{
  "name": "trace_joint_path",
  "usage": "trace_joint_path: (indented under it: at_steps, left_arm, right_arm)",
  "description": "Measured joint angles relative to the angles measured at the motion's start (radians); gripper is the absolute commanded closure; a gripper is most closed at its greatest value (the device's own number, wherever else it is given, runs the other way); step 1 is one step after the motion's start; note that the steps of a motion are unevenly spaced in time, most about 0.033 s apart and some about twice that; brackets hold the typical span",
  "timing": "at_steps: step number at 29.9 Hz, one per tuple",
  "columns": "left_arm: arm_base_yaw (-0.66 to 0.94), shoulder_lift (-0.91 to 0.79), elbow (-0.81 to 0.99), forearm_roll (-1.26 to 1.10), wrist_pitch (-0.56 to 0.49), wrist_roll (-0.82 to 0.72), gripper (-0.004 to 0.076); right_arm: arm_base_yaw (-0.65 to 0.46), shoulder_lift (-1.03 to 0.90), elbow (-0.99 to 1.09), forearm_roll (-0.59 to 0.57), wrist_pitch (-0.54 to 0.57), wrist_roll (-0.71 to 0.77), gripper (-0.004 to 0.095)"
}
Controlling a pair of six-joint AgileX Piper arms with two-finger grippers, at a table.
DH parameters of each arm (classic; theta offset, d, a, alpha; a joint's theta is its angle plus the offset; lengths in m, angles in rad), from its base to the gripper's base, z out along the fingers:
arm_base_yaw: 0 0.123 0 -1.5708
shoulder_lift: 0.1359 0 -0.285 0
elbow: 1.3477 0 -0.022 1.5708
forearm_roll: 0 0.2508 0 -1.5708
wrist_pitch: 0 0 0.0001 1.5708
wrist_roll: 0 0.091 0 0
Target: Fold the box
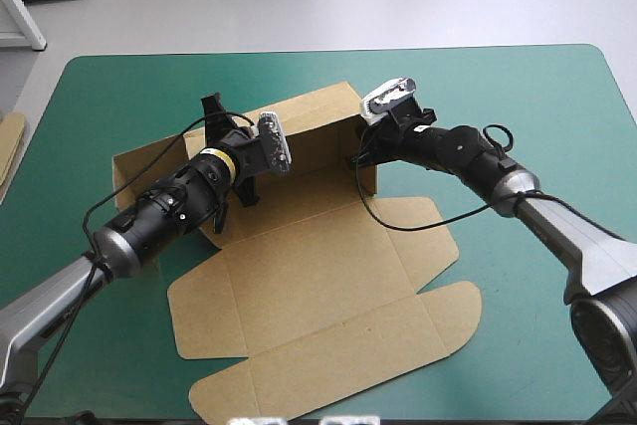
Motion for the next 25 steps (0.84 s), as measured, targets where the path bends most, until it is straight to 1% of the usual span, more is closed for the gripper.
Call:
trace_joint_path:
  at_steps: [17,19,20,21,25]
  left_arm:
    - [0.000,0.000,0.000,0.000,-0.001,-0.025,0.0731]
    - [0.000,0.000,0.000,0.001,-0.001,-0.042,0.0717]
    - [0.000,0.000,0.000,0.001,-0.001,-0.045,0.0699]
    - [0.000,0.000,0.000,0.000,-0.001,-0.049,0.0665]
    - [-0.005,0.000,0.001,-0.008,0.002,-0.065,0.0458]
  right_arm:
    - [0.000,0.006,0.000,0.010,0.000,0.040,0.0910]
    - [0.000,0.006,0.000,0.010,0.000,0.040,0.0910]
    - [0.000,0.006,0.000,0.010,0.000,0.041,0.0910]
    - [0.000,0.006,0.000,0.010,0.000,0.041,0.0909]
    - [0.000,0.006,0.000,0.010,0.000,0.048,0.0909]
